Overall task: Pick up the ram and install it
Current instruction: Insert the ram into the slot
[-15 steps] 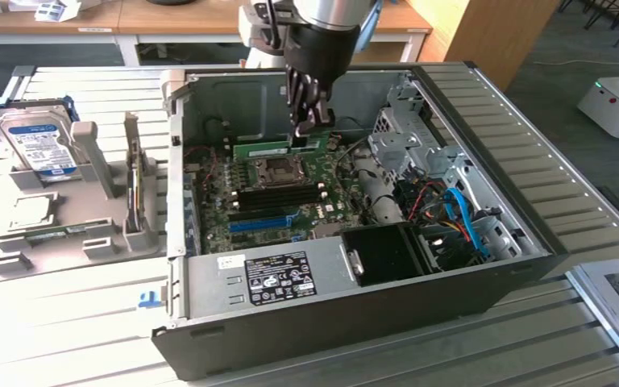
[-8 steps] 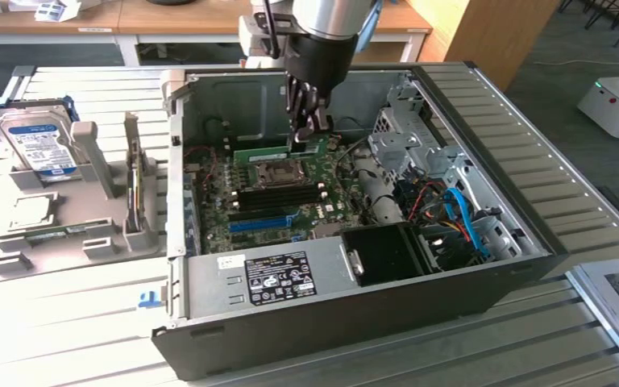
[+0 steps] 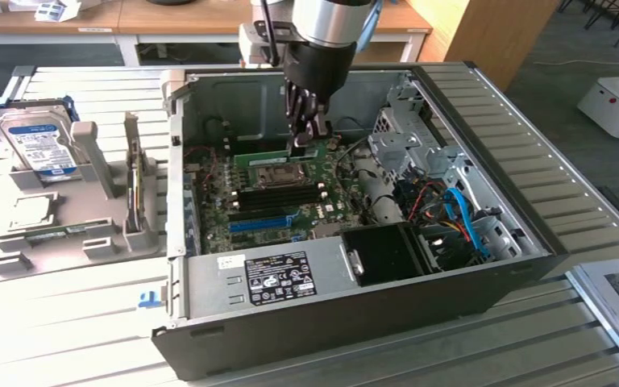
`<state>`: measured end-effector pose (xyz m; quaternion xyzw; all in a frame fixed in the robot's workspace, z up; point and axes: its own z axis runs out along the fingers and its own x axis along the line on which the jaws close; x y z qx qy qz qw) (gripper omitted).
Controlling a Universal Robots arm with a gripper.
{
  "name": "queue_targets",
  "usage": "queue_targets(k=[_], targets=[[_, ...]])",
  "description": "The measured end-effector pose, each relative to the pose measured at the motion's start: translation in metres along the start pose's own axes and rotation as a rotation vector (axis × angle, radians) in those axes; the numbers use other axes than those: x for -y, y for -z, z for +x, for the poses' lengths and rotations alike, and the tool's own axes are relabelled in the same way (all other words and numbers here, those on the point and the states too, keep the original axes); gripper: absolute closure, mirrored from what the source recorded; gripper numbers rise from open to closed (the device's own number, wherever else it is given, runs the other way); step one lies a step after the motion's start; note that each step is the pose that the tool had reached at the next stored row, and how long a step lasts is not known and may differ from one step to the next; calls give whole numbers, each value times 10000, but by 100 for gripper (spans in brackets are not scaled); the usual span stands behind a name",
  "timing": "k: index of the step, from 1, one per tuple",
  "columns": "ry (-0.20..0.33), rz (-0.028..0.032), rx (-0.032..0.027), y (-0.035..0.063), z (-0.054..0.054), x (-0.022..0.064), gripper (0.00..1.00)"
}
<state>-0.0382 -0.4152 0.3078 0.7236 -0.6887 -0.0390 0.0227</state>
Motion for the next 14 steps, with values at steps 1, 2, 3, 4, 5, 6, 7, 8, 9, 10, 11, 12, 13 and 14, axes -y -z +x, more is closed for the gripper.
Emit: queue_targets(k=[1, 2, 3, 4, 5, 6, 7, 8, 9, 10, 11, 12, 13, 14], targets=[[0, 1, -1, -10, 0, 1, 88], [0, 1, 0, -21, 1, 2, 88], [0, 1, -1, -32, 1, 3, 88], [-1, 2, -1, -43, 1, 4, 88], [0, 3, -1, -55, 1, 5, 88], [0, 4, 0, -66, 2, 6, 88], [0, 5, 0, -78, 2, 7, 88], [0, 6, 0, -89, 2, 8, 88], [0, 6, 0, -99, 3, 9, 88], [0, 7, 0, -110, 3, 10, 88], [0, 7, -1, -122, 3, 10, 88], [0, 7, -1, -132, 3, 11, 88], [0, 8, 1, -143, 3, 12, 88], [0, 8, 0, -152, 4, 13, 88]])
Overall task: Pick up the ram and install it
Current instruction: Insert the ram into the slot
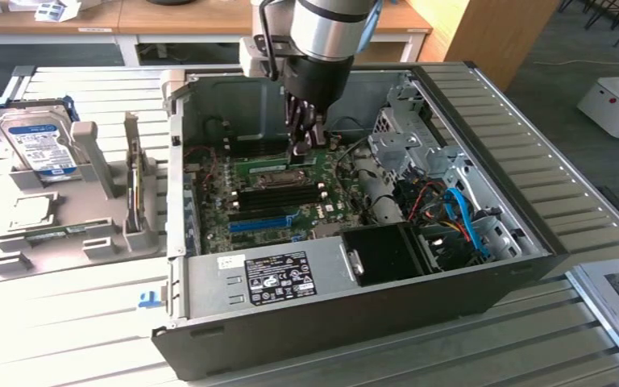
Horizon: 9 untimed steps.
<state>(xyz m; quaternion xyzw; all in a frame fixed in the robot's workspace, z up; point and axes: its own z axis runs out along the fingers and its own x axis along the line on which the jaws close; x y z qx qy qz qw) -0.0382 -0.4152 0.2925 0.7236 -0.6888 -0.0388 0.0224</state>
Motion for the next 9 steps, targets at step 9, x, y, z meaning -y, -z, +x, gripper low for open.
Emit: queue_targets(k=[9], targets=[[0, 1, -1, -83, 2, 7, 88]])
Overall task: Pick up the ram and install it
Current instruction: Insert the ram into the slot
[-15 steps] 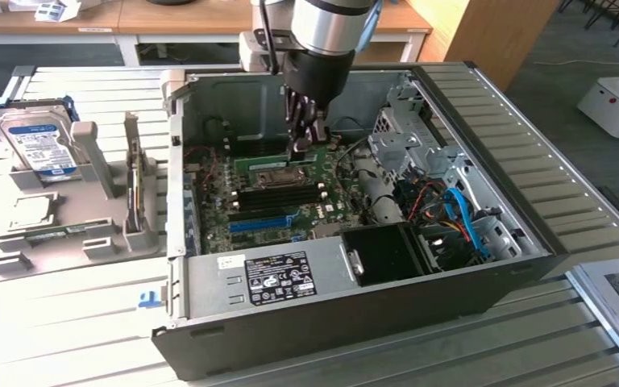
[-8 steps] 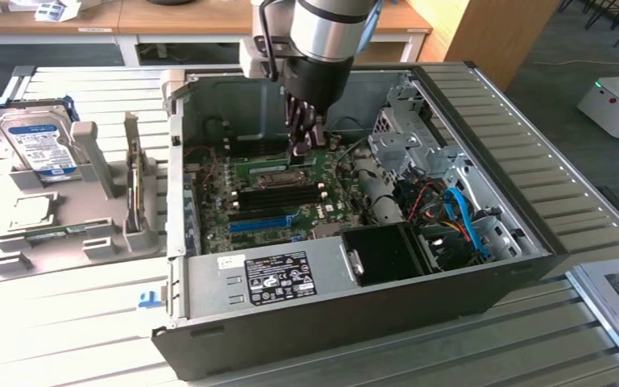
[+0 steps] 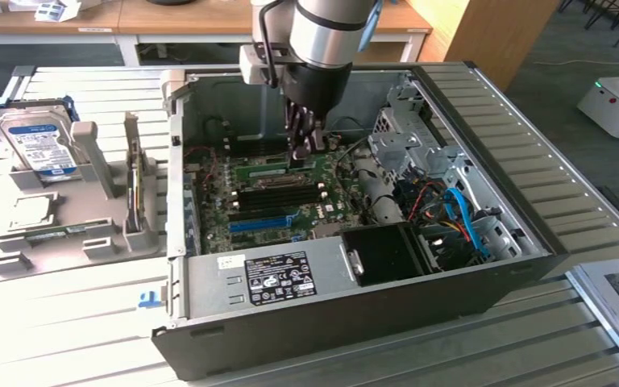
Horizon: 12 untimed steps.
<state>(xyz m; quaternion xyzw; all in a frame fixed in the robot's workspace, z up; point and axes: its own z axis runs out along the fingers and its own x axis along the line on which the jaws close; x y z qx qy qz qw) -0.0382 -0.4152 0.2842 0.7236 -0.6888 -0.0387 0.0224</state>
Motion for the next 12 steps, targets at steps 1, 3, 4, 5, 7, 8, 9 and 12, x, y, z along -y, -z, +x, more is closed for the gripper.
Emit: queue_targets(k=[1, 3, 4, 5, 7, 8, 9, 12], targets=[[0, 0, 1, -9, 0, 1, 88], [0, 1, 1, -28, 1, 2, 88], [0, 1, 0, -37, 1, 3, 88], [0, 2, 0, -47, 1, 4, 88], [0, 4, 0, -68, 2, 6, 88], [0, 5, 0, -79, 2, 7, 88], [0, 6, 0, -89, 2, 8, 88], [0, 7, 0, -112, 3, 10, 88]])
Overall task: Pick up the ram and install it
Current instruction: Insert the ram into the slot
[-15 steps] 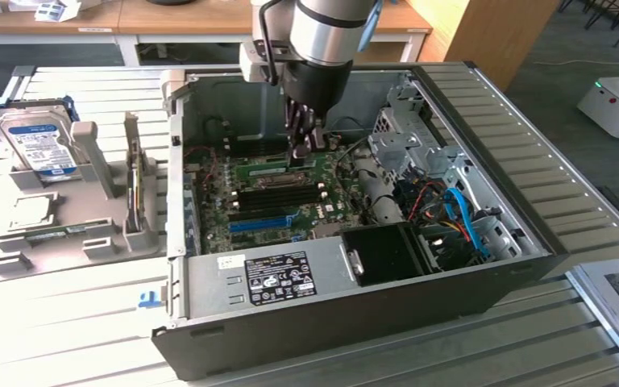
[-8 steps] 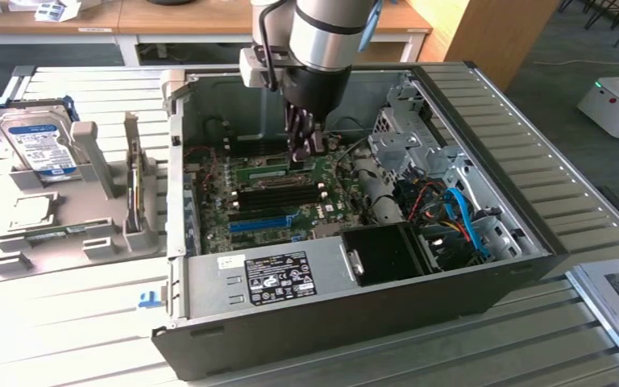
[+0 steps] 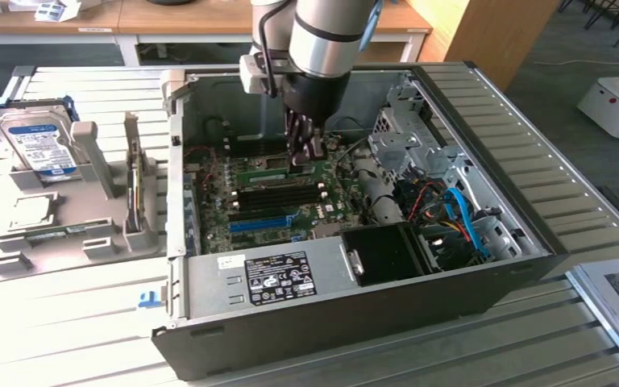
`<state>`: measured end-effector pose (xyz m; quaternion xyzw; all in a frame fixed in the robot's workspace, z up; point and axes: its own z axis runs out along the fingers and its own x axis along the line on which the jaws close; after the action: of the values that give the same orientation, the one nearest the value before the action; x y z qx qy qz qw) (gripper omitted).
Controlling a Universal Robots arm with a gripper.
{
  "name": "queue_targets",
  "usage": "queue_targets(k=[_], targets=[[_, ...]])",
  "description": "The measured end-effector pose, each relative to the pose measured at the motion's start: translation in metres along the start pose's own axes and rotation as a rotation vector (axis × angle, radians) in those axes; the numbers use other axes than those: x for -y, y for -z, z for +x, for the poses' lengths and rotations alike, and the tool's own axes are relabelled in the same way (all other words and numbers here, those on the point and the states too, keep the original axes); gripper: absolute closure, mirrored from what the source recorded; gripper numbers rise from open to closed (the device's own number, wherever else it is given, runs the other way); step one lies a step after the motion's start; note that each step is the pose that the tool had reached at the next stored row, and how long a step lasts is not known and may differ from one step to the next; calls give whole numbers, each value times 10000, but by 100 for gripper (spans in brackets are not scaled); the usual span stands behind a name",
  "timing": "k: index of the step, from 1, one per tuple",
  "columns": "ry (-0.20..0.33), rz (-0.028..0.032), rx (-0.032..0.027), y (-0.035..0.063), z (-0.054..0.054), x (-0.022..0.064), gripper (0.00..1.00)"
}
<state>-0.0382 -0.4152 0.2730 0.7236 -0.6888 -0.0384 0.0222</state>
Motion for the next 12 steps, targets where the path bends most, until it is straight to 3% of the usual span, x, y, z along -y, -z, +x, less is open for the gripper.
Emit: queue_targets(k=[12], targets=[[0, 19, 0, -114, 3, 10, 88]])
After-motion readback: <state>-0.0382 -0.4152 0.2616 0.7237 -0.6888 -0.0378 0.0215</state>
